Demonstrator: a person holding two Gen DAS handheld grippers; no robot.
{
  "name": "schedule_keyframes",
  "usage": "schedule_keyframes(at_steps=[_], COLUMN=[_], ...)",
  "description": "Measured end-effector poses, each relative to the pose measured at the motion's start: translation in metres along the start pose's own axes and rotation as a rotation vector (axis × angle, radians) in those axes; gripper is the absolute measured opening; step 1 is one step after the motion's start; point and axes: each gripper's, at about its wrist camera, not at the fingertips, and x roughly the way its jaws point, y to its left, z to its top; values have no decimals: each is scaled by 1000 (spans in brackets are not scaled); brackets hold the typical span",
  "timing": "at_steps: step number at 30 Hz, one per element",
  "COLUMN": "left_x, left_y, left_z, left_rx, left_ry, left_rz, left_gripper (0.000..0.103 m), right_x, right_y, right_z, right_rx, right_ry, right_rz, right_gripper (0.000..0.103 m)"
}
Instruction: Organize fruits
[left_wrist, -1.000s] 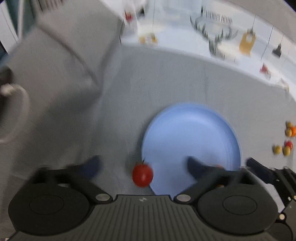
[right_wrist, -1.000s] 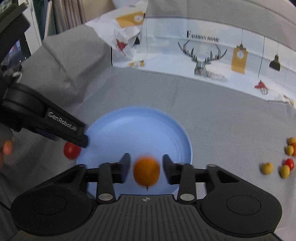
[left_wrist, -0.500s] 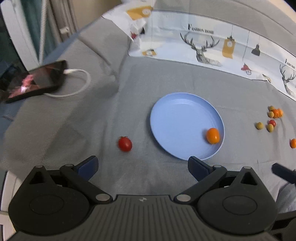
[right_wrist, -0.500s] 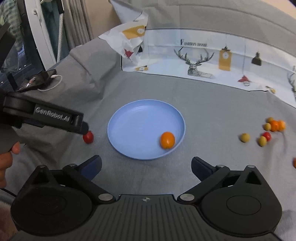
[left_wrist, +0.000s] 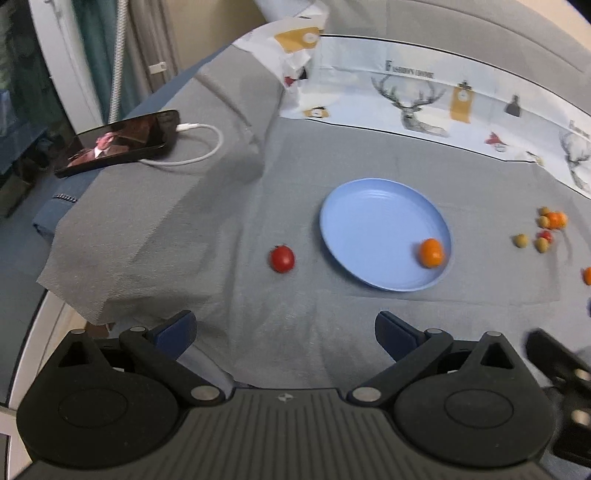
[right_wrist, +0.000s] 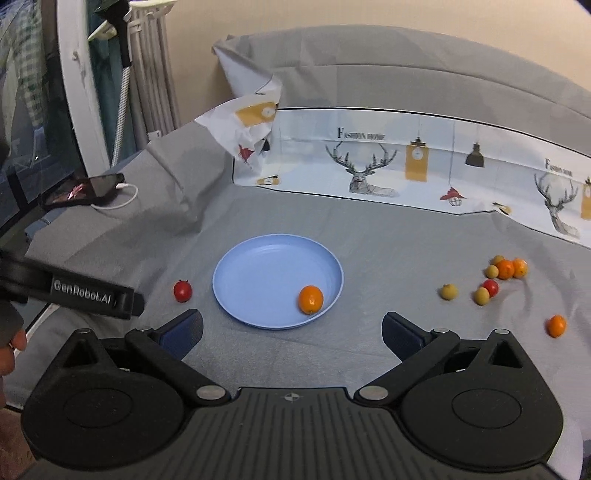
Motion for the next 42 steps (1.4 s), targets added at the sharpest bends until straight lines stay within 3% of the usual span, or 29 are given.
schedule_keyframes(at_steps=[9, 12, 15, 18, 21, 22, 23, 26, 31, 37, 38, 40, 42], left_x=[92, 129, 159, 186, 206, 205, 204, 191, 148, 147, 150, 153, 136], left_y=[6, 3, 2, 2, 5, 9, 11, 15, 11, -42, -48, -56, -46], left_z=[38, 50, 58, 60, 61, 63, 66, 72, 82, 83, 83, 85, 84], left_rx=[-32, -22, -19, -4, -5, -31, -39, -47, -32, 71, 80, 78, 32], left_ry=[62, 93, 137, 188, 222, 213, 211, 186, 109, 142, 157, 212, 162], left_rz=[-6, 0, -10, 0, 1, -27, -51, -62, -146, -194, -193, -189, -187], left_gripper=[101, 94, 81, 78, 66, 43, 30, 31, 31, 32, 42, 96, 103], right_x=[14, 23, 30, 39, 47, 50, 51, 56, 59, 59, 58, 55, 51], right_y=[-12, -15, -19, -22, -25, -25, -25, -25, -28, -32, -33, -36, -40], right_z=[-5, -7, -6, -7, -8, -8, -8, -7, -8, -9, -8, -8, -7], right_rx=[58, 66, 75, 89, 98, 98, 96, 96, 103, 113, 113, 117, 127], right_ry=[42, 67, 86, 112, 138, 144, 148, 158, 163, 165, 161, 152, 143], right_rz=[-14, -20, -30, -40, -41, -41, -41, -42, -37, -37, -40, -50, -62], right_gripper=[102, 102, 102, 102, 102, 102, 102, 102, 102, 102, 102, 102, 102])
